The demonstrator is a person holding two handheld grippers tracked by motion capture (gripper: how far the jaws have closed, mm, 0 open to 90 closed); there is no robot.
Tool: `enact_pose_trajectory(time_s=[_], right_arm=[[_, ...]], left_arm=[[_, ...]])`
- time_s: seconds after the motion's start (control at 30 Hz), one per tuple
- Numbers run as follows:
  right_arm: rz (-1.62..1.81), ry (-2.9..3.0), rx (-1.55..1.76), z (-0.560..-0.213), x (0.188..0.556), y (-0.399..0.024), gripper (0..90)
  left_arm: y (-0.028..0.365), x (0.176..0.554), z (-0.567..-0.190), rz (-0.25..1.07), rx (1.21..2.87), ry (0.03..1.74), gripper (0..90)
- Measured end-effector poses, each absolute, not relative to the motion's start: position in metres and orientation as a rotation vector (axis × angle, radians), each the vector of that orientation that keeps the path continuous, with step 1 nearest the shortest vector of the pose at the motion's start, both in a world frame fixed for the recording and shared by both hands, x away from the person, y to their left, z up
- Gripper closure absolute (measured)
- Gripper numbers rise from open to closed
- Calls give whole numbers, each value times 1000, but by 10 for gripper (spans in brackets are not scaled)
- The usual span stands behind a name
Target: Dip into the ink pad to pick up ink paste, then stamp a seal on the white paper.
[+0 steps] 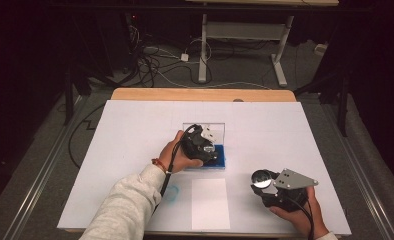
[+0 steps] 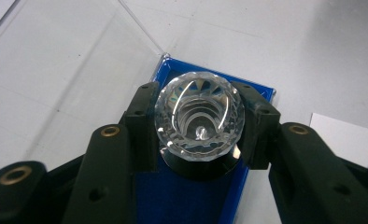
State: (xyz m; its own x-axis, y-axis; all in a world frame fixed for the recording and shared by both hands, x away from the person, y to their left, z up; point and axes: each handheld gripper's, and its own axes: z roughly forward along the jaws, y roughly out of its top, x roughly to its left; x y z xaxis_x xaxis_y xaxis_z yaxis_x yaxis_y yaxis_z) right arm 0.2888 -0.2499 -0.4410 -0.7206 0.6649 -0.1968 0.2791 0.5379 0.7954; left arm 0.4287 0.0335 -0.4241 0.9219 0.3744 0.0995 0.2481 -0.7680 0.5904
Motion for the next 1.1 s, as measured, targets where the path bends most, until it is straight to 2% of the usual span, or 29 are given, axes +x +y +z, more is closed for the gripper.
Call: enact_pose_trajectory(time_s=[0.4, 0.63, 1.1], right_arm=[[1065, 2284, 758, -439, 290, -250, 390], [1072, 2271, 768, -438, 289, -253, 390], [1059, 2264, 763, -437, 290, -252, 390]], left_arm=[[43, 429, -417, 239, 2431, 455, 547], [62, 414, -394, 289, 2328, 427, 546], [79, 385, -370, 336, 2272, 347, 546]])
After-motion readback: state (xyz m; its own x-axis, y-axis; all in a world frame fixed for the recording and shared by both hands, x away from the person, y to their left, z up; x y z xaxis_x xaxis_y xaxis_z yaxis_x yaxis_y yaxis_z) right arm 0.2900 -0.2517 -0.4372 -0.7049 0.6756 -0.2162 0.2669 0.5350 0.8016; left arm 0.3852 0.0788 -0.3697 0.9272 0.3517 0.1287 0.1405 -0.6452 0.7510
